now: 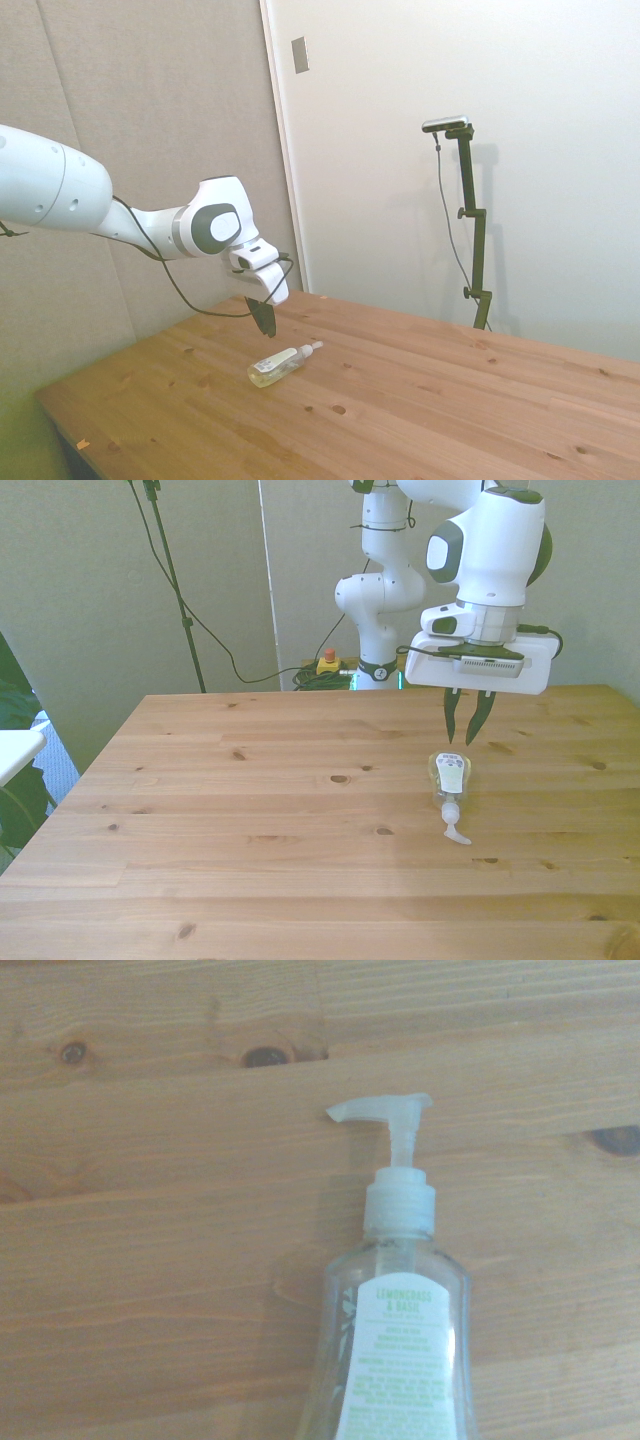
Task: Knock down the sanitizer
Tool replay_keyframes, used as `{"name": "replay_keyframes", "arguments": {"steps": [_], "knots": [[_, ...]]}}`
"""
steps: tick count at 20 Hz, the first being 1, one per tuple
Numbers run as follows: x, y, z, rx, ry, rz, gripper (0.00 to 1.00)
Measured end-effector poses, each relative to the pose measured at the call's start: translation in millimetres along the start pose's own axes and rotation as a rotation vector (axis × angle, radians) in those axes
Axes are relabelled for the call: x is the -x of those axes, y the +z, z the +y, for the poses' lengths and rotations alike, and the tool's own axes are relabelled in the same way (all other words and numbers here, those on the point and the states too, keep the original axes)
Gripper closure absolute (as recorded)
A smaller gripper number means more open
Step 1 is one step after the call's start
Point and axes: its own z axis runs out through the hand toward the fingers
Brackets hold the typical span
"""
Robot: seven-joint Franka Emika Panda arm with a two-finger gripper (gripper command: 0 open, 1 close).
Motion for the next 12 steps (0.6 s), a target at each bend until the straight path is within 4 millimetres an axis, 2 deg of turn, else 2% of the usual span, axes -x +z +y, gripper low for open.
{"name": "replay_keyframes", "arguments": {"steps": [6, 12], "knots": [[18.3, -10.0, 23.6, 0.009, -0.03, -0.002, 0.0], [42.3, -9.6, 45.6, 0.019, -0.056, -0.012, 0.0]]}}
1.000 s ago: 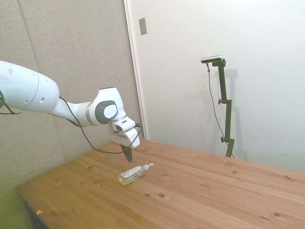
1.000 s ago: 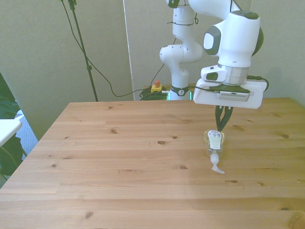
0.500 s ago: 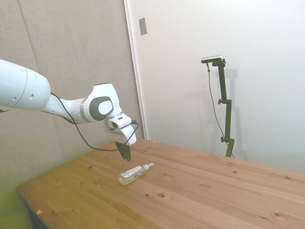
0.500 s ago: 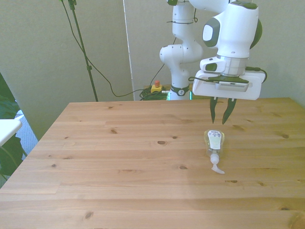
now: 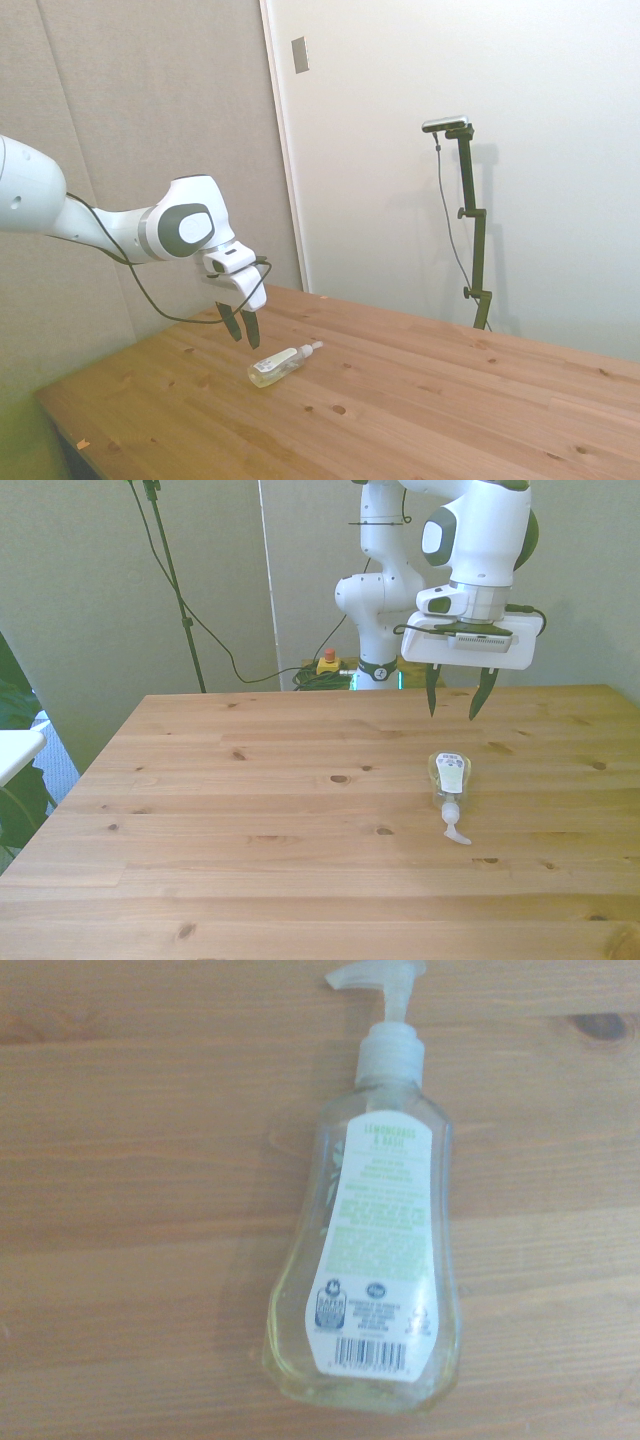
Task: Knock down the sanitizer
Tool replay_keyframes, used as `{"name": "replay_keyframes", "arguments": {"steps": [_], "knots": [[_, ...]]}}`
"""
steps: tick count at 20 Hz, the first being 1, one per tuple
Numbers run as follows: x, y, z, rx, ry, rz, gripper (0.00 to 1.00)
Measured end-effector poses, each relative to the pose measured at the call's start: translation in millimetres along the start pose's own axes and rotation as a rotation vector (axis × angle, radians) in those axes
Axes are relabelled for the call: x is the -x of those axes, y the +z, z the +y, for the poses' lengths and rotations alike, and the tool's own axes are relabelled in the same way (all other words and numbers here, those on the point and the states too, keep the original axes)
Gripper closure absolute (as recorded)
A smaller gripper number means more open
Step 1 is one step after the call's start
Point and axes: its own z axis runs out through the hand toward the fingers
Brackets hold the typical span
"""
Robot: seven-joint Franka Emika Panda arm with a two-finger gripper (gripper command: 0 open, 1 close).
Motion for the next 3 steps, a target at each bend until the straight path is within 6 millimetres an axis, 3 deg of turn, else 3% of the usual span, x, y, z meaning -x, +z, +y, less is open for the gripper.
{"name": "replay_keyframes", "arguments": {"steps": [3], "knots": [[13.1, 2.9, 9.2, 0.002, -0.017, -0.002, 0.0]]}}
